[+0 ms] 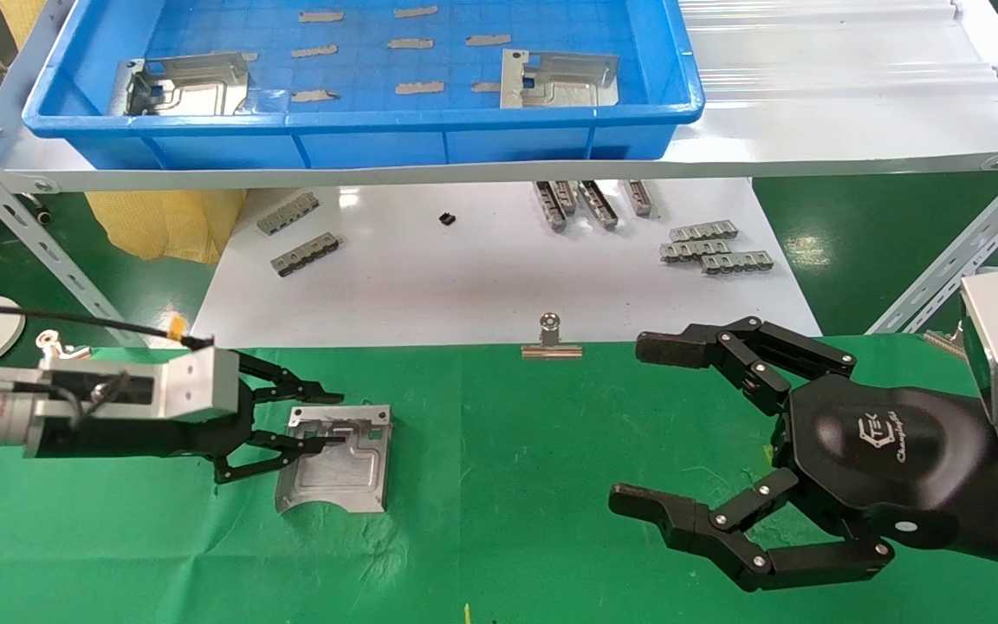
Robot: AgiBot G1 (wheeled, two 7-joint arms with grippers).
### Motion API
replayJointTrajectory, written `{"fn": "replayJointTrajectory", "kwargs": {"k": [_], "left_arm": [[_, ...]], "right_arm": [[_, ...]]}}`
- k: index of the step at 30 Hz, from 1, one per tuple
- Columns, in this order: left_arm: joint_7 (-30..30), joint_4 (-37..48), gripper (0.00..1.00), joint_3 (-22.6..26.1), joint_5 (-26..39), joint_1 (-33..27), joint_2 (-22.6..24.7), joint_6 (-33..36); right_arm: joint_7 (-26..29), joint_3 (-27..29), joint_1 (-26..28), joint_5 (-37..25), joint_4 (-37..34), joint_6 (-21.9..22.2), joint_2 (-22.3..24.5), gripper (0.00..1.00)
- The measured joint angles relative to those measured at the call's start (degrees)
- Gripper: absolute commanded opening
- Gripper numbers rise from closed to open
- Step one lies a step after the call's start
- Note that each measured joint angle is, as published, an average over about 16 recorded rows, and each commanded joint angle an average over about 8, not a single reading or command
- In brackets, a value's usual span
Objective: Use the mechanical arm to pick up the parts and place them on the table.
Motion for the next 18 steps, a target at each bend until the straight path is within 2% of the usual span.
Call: {"fn": "replayJointTrajectory", "kwargs": {"k": [7,18], "left_arm": [[-5.8,2.6,1.00,-0.6,-0.9,-1.0,-0.1,2.1],[-8.6,0.1,1.00,-1.8,-2.6,0.4,-1.0,2.1]], "right_arm": [[0.0,0.0,0.0,0.0,0.0,0.0,0.0,1.00],[0.0,0.0,0.0,0.0,0.0,0.0,0.0,1.00]]}}
